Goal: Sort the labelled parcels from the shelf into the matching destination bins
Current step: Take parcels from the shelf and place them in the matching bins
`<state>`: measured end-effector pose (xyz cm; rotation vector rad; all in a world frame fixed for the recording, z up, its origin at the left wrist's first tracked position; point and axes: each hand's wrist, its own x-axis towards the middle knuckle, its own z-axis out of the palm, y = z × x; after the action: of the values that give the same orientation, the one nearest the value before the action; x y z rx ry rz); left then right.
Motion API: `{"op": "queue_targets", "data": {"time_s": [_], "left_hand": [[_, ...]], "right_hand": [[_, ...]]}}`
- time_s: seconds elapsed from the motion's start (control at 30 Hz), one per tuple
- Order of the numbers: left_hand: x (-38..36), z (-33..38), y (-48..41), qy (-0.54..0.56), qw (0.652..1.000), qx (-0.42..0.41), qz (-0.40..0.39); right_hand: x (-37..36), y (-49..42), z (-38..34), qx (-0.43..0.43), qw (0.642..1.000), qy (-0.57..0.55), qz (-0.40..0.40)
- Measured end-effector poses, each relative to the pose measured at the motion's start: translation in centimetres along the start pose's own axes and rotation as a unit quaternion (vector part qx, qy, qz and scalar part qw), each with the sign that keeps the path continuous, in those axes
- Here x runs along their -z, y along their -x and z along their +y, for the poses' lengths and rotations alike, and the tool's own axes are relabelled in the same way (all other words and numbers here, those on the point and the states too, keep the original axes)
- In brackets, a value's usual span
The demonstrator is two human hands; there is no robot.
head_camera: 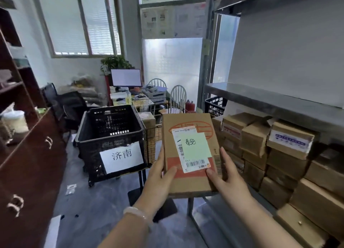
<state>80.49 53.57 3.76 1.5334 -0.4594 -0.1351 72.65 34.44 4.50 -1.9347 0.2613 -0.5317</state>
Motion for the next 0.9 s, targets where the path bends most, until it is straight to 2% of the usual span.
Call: {"op": "queue_targets", "data": {"time_s": [0.1,0.2,0.27,0.53,0.9], "left_hand": [[0.0,0.1,-3.5,-0.103,0.994,-0.012,0.026],[0.5,-0.7,-7.2,-0.194,0.979,-0.057,0.037],[1.2,-1.3,-9.9,-0.230,0.971,-0.052,0.036],[5.6,-3.8,-23.7,-0.232,0.969,-0.067,0.047],[13.3,-6.8,-42.4,-0.217,0.974,-0.049,0.040]], "right_hand": [[-0.7,-4.8,0.7,0.023,1.000,0.012,-0.013],[-2.2,-9.1,1.3,0.038,0.999,0.013,-0.024],[-3.5,-12.0,1.6,0.046,0.998,0.009,-0.032],[-9.6,-24.9,1.6,0.067,0.996,-0.008,-0.050],[-18.7,-42.3,1.6,0.055,0.998,0.022,-0.012]]}}
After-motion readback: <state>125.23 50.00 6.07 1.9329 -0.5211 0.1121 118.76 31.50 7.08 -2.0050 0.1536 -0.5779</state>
